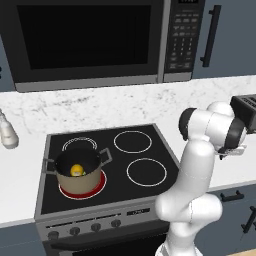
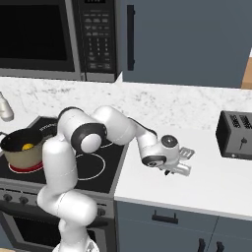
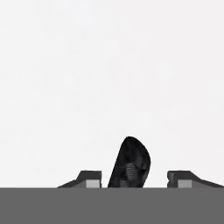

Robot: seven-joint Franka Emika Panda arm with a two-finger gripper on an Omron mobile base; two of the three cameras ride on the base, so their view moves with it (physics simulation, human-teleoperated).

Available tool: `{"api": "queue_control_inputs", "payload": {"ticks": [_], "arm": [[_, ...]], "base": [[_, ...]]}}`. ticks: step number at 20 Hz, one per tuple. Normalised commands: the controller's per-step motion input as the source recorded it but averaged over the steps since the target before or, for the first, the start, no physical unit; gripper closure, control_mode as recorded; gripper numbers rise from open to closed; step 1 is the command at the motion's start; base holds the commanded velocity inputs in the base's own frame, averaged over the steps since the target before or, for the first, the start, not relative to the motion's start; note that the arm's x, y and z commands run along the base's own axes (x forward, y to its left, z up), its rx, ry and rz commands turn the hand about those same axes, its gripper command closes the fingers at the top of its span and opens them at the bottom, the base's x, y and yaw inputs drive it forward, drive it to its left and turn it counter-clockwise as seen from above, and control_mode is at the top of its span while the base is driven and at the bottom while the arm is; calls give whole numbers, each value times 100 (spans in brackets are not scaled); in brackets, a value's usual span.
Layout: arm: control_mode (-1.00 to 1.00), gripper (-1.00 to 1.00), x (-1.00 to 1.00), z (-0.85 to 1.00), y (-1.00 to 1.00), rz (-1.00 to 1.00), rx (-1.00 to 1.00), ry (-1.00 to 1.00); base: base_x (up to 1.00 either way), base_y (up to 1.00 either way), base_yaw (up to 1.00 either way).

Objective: Put the lemon and lemon wedge in the pot. Retrieve the spatula and lightly stir the vegetables in the pot.

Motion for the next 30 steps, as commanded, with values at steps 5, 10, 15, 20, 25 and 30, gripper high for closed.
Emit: {"api": "queue_control_inputs", "payload": {"ticks": [5, 10, 15, 20, 25, 30], "arm": [[-100, 100, -11, -1, 0, -1, 0, 1], [-100, 100, -53, 44, 1, 1, 0, 0], [-100, 100, -68, 96, 8, 15, -3, 0], [-100, 100, -59, 100, 17, 32, -14, 0], [-100, 100, -52, 98, 21, 41, -27, 3], [-100, 100, -46, 73, 27, 49, -39, 2]], "base": [[0, 0, 0], [0, 0, 0], [0, 0, 0], [0, 0, 0], [0, 0, 0], [0, 0, 0]]}}
